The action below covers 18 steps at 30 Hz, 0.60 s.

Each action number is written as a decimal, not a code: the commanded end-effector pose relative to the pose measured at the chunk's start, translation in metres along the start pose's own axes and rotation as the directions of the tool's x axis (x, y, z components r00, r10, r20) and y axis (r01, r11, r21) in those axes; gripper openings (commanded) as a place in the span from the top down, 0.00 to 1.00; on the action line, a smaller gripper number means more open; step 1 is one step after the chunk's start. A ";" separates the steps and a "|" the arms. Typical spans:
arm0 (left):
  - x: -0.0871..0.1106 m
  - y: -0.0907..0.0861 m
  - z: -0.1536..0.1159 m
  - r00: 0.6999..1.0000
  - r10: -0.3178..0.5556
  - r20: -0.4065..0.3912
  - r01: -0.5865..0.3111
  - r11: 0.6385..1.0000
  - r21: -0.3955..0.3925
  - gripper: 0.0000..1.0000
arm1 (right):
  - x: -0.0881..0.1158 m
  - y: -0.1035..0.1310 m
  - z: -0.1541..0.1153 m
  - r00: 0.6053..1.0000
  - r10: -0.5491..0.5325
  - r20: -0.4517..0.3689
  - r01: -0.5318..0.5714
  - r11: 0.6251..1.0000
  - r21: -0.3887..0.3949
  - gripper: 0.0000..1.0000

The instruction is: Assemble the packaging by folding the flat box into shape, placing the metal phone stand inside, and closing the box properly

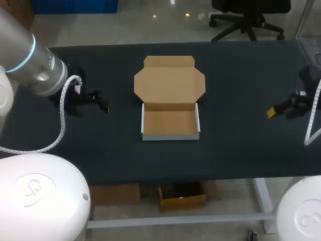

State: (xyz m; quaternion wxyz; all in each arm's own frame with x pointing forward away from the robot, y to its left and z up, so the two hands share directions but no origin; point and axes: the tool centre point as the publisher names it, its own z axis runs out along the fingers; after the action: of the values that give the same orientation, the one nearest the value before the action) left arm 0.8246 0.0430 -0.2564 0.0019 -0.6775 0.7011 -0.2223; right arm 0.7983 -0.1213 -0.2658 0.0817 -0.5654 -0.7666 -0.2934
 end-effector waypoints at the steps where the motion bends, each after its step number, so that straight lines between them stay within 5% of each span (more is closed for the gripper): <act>1: -0.007 -0.018 0.016 1.000 -0.016 0.020 0.017 0.999 -0.028 0.00 | 0.000 0.000 -0.002 1.000 0.000 -0.004 0.000 1.000 0.003 0.00; 18: -0.072 -0.058 0.058 0.991 -0.071 0.115 0.088 0.984 -0.153 0.00 | 0.000 0.000 -0.002 1.000 0.000 -0.004 0.000 1.000 0.003 0.00</act>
State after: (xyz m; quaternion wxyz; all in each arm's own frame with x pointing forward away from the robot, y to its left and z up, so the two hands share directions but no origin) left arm 0.8857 0.0926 -0.3044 0.0019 -0.7126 0.6844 -0.1542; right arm 0.7981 -0.1213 -0.2658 0.0817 -0.5653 -0.7666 -0.2934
